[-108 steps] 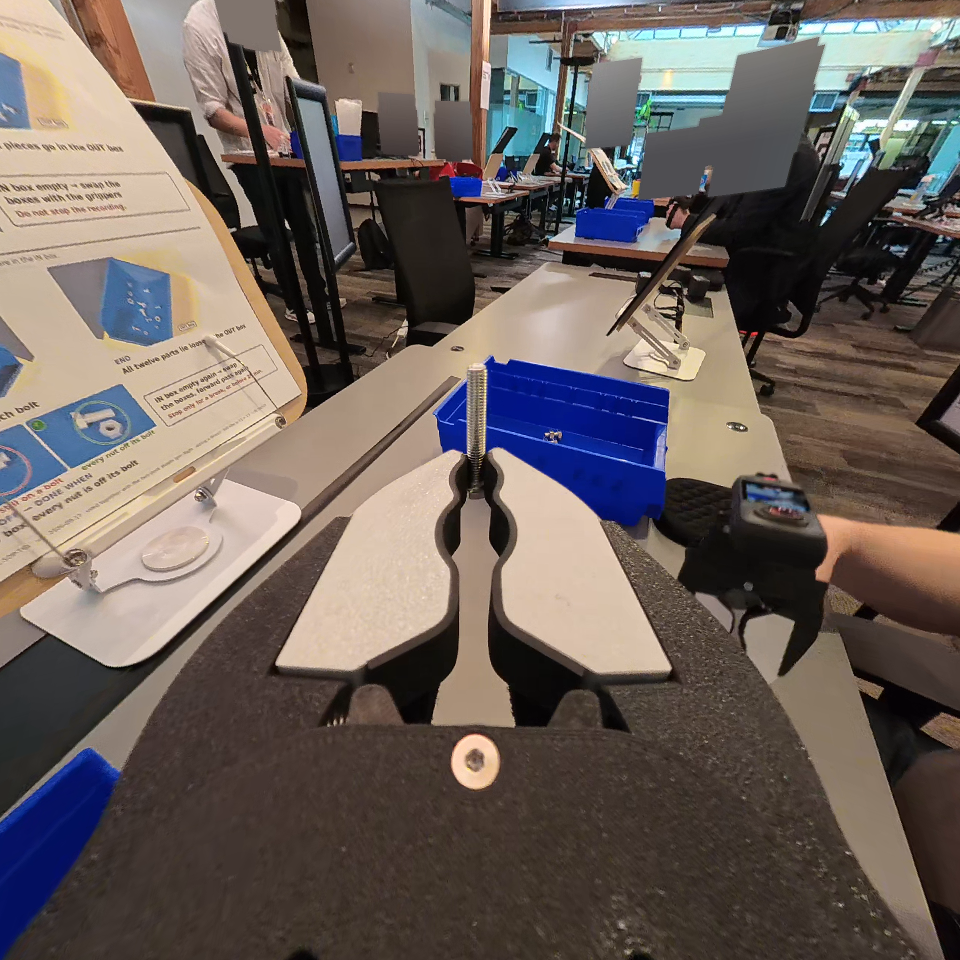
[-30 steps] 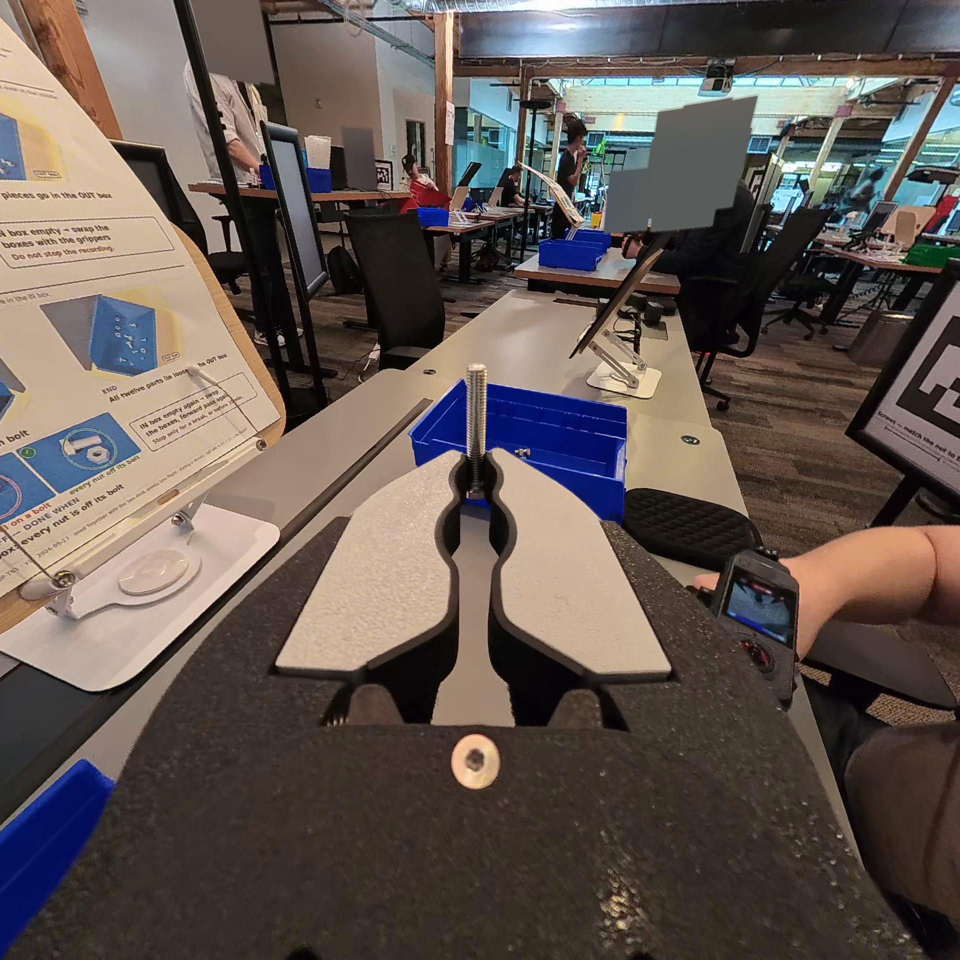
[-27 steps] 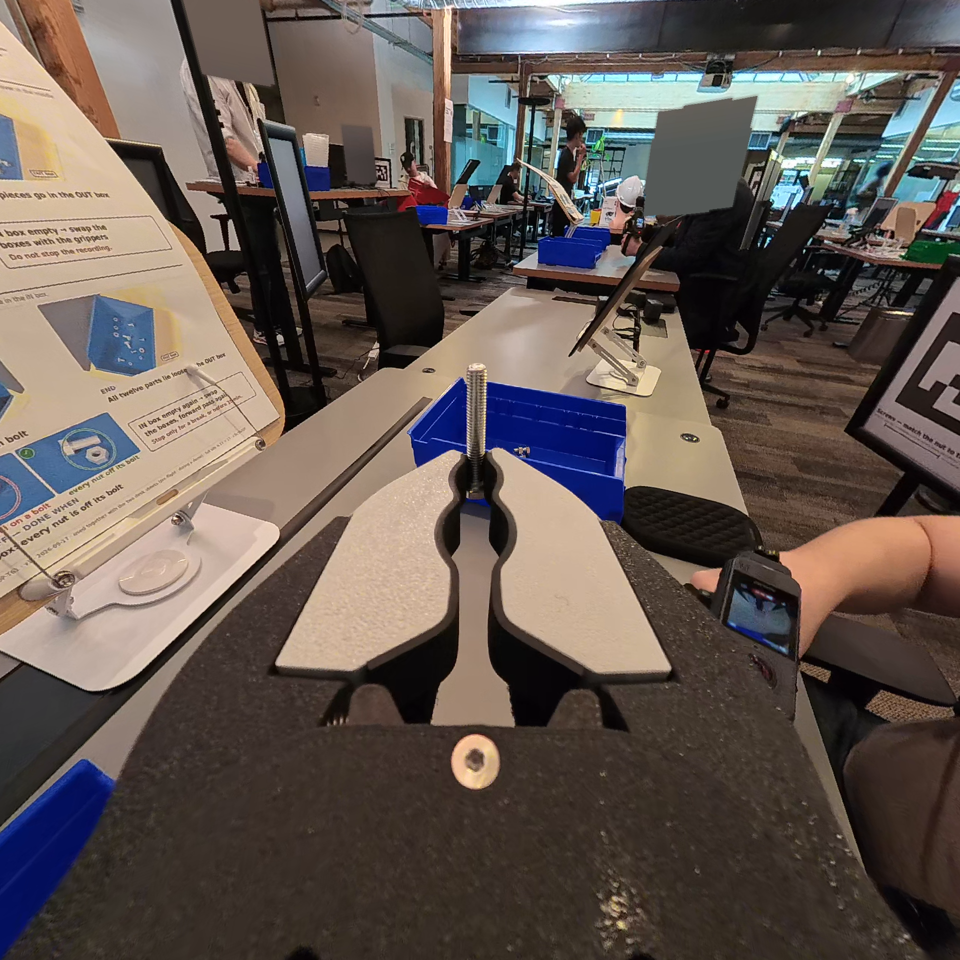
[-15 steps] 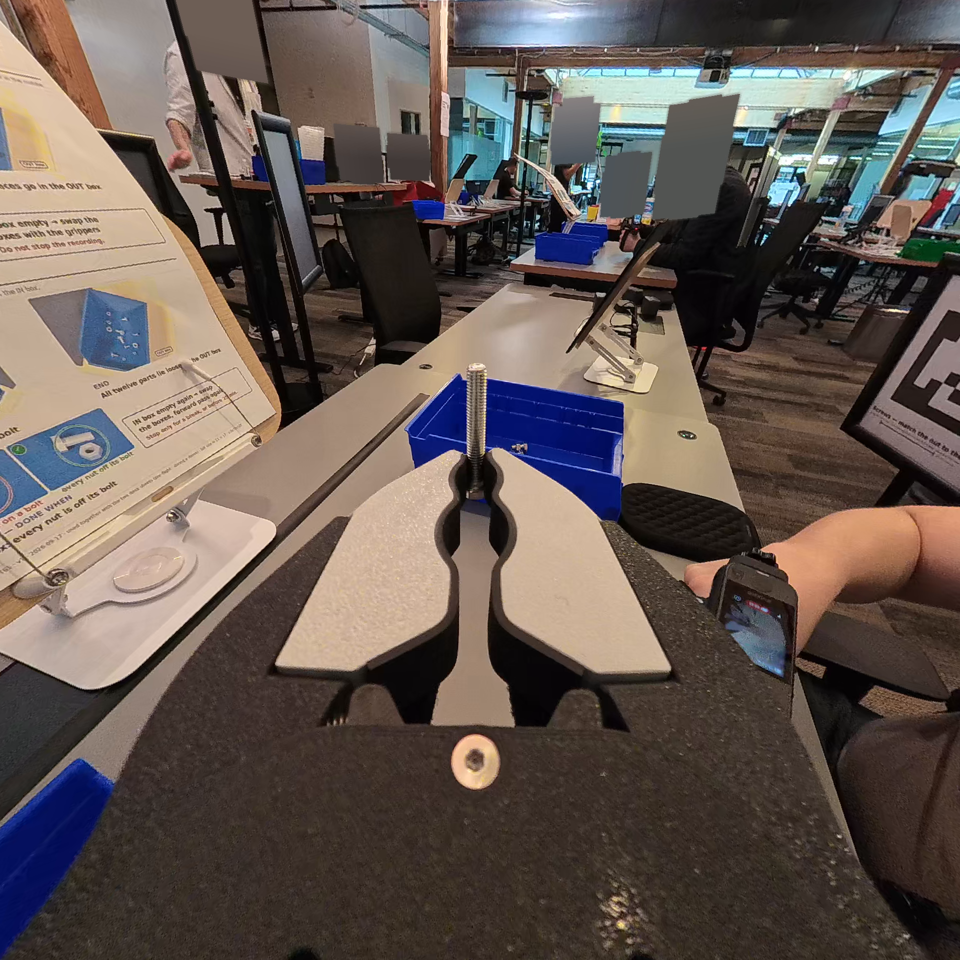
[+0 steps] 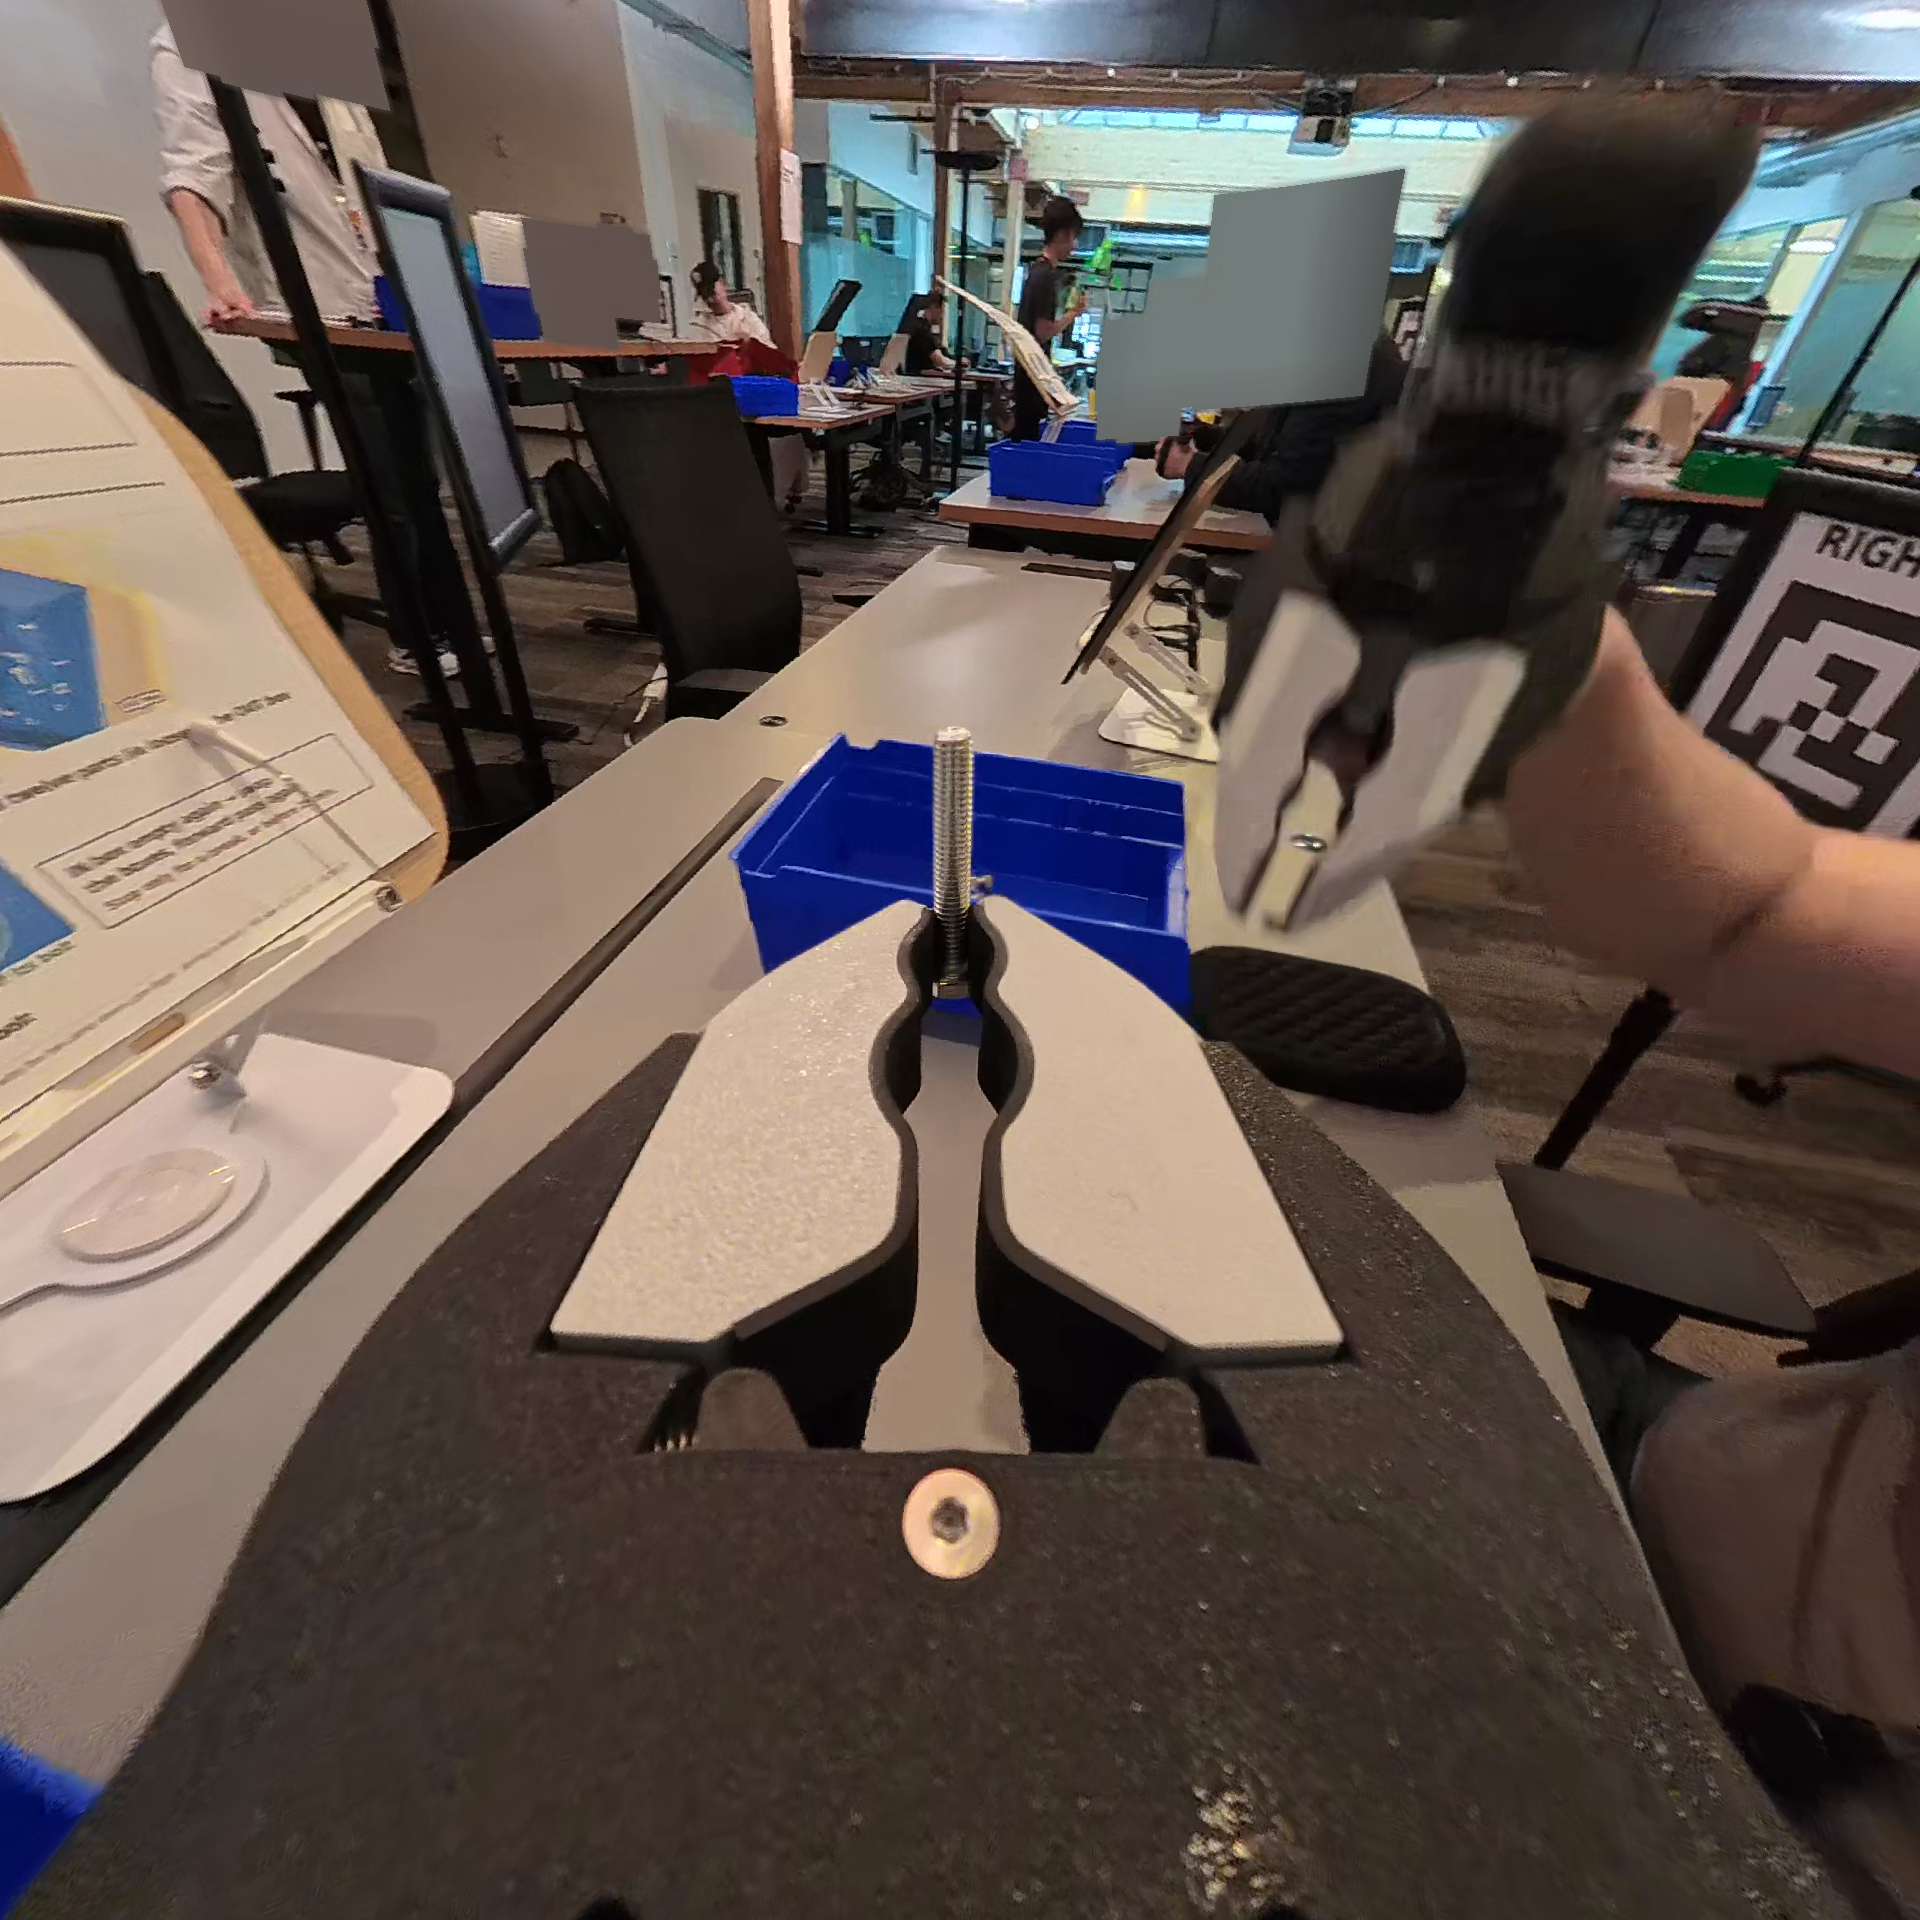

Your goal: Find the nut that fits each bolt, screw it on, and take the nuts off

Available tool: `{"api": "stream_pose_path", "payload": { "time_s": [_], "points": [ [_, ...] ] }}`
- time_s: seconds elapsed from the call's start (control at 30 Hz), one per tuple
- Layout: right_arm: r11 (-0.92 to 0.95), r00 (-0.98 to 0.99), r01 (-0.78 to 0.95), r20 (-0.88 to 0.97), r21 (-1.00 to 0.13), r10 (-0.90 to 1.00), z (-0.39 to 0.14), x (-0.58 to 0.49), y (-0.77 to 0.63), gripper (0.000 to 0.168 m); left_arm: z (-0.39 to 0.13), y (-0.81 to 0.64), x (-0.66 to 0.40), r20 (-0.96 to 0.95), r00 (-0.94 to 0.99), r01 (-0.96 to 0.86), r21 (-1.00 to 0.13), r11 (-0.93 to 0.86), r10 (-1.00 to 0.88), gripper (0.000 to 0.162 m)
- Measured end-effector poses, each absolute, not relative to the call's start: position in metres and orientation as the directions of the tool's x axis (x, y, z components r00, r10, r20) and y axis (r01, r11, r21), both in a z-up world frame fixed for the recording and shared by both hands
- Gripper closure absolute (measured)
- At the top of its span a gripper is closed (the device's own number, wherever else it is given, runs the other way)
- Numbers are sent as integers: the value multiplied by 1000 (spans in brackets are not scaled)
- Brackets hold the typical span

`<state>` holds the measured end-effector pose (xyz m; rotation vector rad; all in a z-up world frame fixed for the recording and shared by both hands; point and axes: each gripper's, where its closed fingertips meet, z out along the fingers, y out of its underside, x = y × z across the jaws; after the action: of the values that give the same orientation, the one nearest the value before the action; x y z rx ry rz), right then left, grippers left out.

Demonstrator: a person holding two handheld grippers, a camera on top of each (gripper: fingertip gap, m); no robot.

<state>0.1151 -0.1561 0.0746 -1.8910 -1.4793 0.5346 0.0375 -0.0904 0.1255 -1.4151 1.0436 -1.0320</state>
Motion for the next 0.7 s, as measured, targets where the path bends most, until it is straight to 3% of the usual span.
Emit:
{"api": "stream_pose_path", "payload": {
  "time_s": [0.1,0.23,0.5,0.7],
  "points": [
    [-8,193,715,187,-699,963,136,112,-146,157,124,-105,56,52,160,-61,-996,-62,-986,157],
    [174,-12,801,276,-573,961,169,93,-151,157,111,-121,78,52,78,-117,-991,-61,-996,157],
    [358,-308,891,208,-278,928,151,83,-164,157,107,-157,95,61,-103,-143,-989,-46,-993,157],
    [410,-372,863,179,-294,911,150,75,-180,157,113,-181,92,81,-241,-133,-990,-49,-967,157]
  ]
}}
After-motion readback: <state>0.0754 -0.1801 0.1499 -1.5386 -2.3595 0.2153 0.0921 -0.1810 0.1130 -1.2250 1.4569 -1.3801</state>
